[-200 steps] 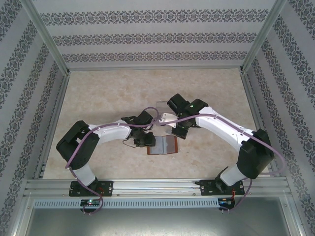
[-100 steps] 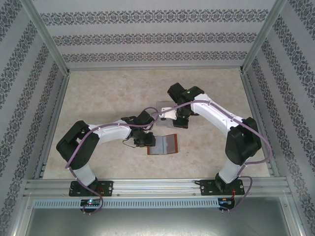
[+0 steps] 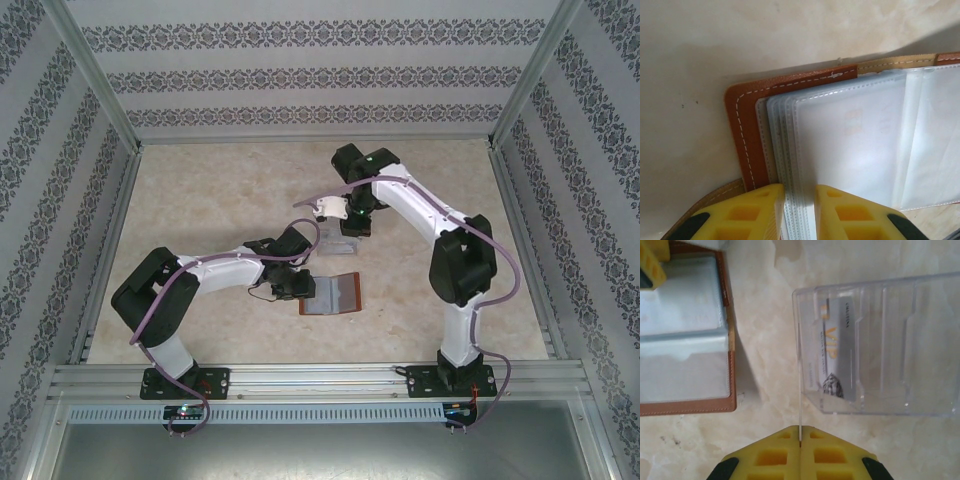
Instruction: Take the credit cards out of the card holder
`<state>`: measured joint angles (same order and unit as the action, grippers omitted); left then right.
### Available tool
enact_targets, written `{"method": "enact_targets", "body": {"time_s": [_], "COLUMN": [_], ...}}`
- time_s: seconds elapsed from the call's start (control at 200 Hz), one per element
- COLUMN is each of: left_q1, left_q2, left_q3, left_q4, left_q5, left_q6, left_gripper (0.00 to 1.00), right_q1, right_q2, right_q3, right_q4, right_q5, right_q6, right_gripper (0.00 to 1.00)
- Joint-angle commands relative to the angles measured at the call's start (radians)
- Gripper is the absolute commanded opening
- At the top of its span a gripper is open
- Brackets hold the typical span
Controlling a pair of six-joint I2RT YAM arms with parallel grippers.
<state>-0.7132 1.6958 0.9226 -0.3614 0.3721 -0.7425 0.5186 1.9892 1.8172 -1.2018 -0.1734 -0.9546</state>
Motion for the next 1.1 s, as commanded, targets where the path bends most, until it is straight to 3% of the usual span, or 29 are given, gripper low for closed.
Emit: {"method": "enact_targets", "body": {"time_s": [0.0, 0.36, 1.094], "left_q1": [-0.012, -0.012, -0.012], "left_q2": [0.015, 0.018, 0.018], "left_q3": [-0.037, -0.037, -0.038], "left_q4": [-0.037, -0.039, -0.043], "left_q5": [0.012, 0.014, 0.014], "left_q6": [-0.013, -0.013, -0.017], "left_gripper": [0.24, 0.24, 0.24], "right_q1": [-0.013, -0.017, -0.013], "right_q2": [0.068, 0.236, 0.383], "right_q3": [0.091, 0.305, 0.419], "right_q4": [-0.081, -0.185, -0.260], "right_q5": [-0.042, -0.028, -0.017], "right_q6": [-0.041, -0.074, -0.107], "right_gripper": [0.00, 0.00, 0.00]}}
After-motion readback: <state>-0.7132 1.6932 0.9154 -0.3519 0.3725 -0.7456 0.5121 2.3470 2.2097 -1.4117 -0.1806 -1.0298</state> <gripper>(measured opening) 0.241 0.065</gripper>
